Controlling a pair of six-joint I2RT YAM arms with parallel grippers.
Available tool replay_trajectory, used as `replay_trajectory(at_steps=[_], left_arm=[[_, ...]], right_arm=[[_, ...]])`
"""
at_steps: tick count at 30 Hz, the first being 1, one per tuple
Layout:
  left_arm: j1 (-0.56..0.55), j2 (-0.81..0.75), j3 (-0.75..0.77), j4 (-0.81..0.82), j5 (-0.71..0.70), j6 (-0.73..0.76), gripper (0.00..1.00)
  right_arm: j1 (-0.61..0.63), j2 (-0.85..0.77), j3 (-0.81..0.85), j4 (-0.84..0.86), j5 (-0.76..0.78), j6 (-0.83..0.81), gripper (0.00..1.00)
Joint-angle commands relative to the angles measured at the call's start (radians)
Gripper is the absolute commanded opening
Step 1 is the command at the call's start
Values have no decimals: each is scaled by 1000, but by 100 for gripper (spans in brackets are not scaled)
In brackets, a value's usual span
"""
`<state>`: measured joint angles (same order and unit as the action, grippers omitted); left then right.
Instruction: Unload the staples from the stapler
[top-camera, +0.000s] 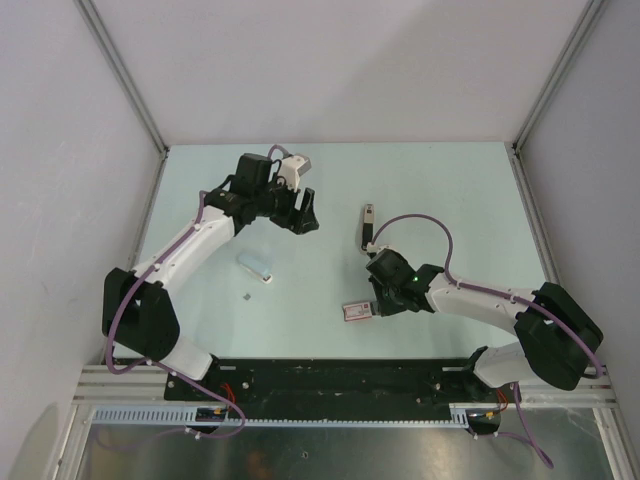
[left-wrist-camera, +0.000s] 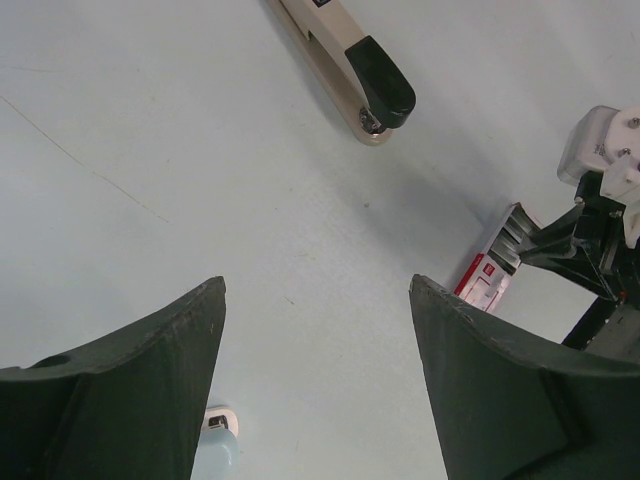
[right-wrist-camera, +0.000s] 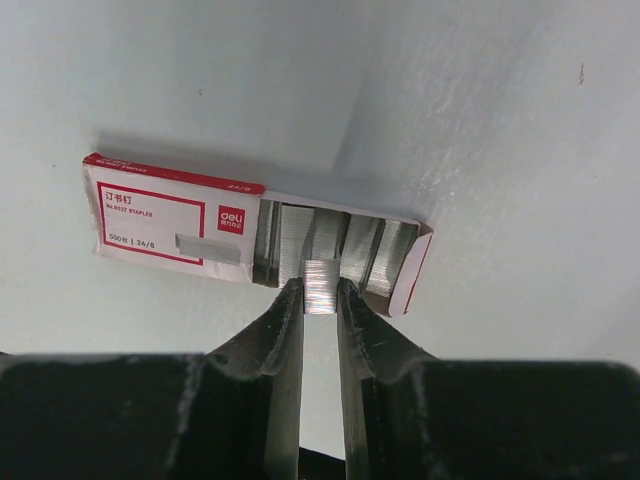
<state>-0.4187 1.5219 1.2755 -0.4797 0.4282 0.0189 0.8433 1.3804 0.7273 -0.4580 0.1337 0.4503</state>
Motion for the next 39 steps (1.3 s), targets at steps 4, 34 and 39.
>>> replay_trajectory(at_steps=[4, 34, 39], left_arm=[[-5, -59, 10, 7, 10, 51, 79], [-6, -75, 12, 8, 26, 52, 78], [-7, -81, 11, 6, 29, 52, 79]], right_arm=[[-21, -9, 0, 8, -9, -10, 12], [-22, 16, 3, 12, -14, -15, 30], [-19, 25, 9, 9, -12, -15, 34]])
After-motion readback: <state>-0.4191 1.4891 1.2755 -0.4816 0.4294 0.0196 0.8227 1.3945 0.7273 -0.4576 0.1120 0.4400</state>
